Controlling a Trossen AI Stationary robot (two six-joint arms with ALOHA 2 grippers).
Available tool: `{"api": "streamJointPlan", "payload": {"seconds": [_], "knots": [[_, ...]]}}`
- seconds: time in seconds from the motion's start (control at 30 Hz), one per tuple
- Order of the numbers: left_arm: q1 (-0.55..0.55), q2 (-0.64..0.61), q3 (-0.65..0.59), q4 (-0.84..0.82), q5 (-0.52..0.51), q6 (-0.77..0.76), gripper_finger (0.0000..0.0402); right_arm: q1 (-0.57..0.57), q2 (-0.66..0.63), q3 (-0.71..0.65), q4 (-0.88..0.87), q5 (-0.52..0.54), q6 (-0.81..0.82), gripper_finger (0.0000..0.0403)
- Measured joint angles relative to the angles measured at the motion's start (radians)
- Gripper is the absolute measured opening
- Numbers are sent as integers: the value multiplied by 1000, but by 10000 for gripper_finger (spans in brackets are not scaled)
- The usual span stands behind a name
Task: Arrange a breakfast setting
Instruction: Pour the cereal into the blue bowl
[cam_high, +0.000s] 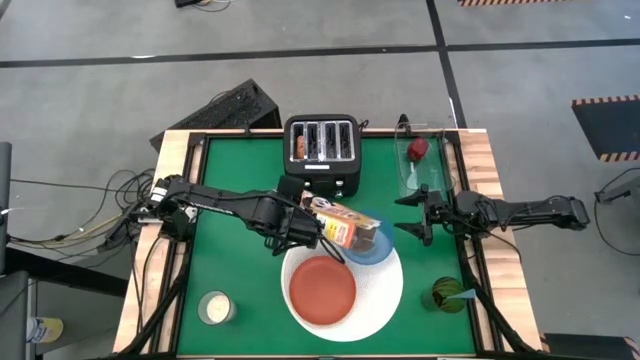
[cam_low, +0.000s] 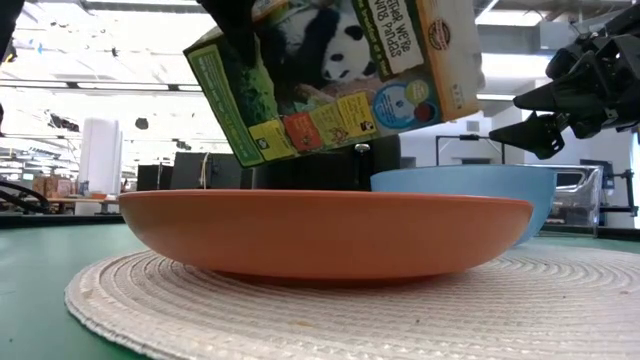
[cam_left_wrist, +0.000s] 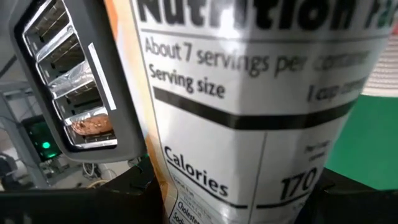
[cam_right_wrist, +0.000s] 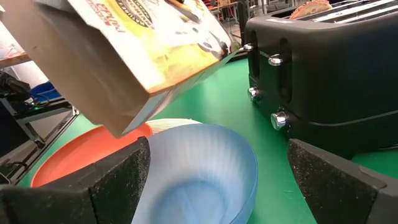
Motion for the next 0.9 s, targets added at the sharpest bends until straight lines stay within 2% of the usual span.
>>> {"api": "streamJointPlan", "payload": {"seconds": [0.6,0.9], "knots": [[-2,-1,-1,5,-156,218,196,0,0,0,0,0,0,396],[2,-2,-1,2,-145,228,196,0,0,0,0,0,0,396]]}}
